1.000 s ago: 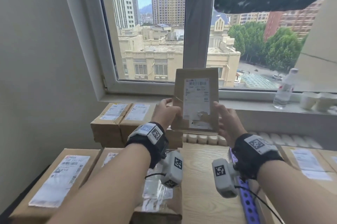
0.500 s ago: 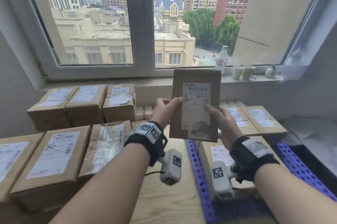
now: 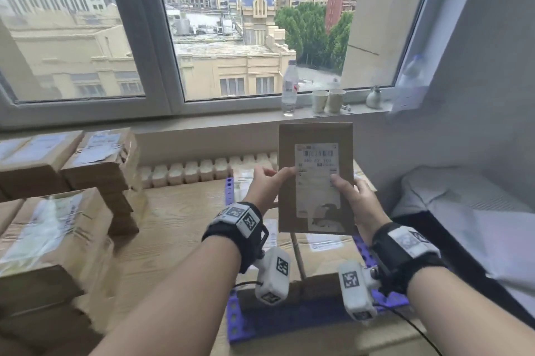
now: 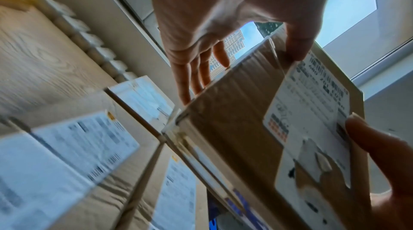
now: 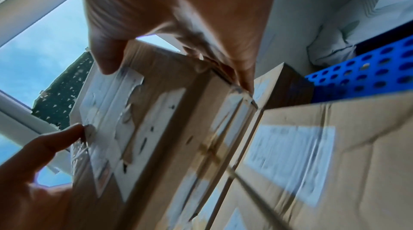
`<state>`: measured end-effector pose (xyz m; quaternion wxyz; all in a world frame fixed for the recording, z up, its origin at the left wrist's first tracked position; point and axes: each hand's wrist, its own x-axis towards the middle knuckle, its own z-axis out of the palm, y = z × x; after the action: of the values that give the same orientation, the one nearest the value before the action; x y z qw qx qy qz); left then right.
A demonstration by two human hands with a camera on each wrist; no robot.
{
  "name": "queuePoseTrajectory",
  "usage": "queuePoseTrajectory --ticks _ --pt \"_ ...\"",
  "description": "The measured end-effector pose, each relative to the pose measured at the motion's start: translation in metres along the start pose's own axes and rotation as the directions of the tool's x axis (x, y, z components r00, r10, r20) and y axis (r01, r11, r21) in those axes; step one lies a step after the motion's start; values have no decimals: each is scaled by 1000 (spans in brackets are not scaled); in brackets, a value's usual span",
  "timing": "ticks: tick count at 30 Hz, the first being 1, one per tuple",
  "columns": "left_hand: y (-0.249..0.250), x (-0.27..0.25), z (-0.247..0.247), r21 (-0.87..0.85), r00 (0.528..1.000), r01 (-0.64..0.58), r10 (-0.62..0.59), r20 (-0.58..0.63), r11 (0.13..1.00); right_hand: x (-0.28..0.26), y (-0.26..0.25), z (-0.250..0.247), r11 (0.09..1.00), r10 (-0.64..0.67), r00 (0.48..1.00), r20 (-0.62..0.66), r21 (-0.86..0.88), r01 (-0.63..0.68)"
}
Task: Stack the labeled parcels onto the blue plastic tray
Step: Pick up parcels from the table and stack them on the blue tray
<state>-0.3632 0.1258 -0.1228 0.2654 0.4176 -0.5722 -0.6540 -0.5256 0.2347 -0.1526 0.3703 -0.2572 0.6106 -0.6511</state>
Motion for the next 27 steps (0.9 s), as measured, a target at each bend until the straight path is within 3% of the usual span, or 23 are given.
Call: queuePoseTrajectory --ticks 7,13,19,23,27 --pt "-20 51 110 117 998 41 -45 37 992 36 -2 -118 998 41 999 -36 -52 -43" --pt "-19 59 177 180 983 148 -165 83 972 55 6 -192 989 106 991 -84 -90 -114" --pt "-43 72 189 371 991 132 -124 -45 919 60 38 -211 957 257 966 -35 -128 -259" --pt "-59 77 176 463 976 147 -52 -212 874 67 64 -219 907 357 933 -43 -221 -357" --pt "-70 77 165 485 958 248 -140 -249 838 77 82 -219 858 438 899 -5 -295 -420"
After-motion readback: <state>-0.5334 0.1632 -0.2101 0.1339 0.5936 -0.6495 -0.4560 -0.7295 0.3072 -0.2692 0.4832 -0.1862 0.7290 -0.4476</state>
